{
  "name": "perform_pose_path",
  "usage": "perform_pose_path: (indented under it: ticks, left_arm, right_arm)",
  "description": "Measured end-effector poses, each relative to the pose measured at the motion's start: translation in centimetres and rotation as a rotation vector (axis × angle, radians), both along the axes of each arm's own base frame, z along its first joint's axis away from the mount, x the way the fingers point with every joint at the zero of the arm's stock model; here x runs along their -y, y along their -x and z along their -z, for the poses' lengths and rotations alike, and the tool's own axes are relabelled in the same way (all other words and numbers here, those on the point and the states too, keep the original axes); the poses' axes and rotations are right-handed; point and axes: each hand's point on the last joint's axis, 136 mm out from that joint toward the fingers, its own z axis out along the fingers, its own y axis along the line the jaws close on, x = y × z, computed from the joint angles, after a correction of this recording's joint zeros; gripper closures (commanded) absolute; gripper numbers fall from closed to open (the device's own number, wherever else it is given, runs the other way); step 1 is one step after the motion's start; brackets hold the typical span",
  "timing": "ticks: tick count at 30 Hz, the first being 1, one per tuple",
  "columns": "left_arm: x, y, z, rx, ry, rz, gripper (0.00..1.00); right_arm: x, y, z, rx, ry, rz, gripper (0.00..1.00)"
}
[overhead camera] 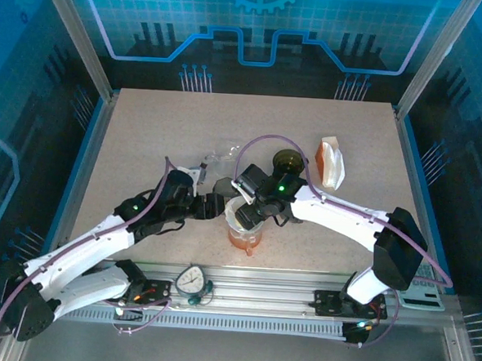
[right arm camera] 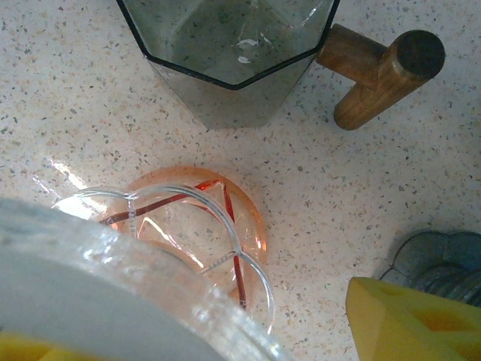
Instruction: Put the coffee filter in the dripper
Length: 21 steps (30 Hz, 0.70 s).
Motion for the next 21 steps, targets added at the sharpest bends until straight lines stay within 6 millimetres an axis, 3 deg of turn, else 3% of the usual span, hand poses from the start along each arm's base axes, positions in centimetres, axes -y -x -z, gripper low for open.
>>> perform_pose_path:
  ticks: [6,12,15,17,21]
  left_arm:
    - [-0.3,0.3,-0.5,0.006,0.006,-0.003,0.25]
    - [1.5,0.9,-1.9,0.018,0.097,0.080,0.22]
    - [2.4,1.2,-2.4,0.023,0.139,0.121,0.27]
    - [2.7,1.2,-2.0,0.005,0.140,0.131,0.35]
    - [2.9,1.0,-0.9,-0.035,0.128,0.124,0.39]
  right_arm:
    - [0.0,0.0,0.0,0.000,0.000,0.000,0.29]
    - [0.0,0.0,0.0,0.000,0.000,0.000,0.29]
    - [0.0,0.0,0.0,0.000,0.000,0.000,0.29]
    - [0.0,0.0,0.0,0.000,0.000,0.000,0.29]
    - [0.0,0.0,0.0,0.000,0.000,0.000,0.29]
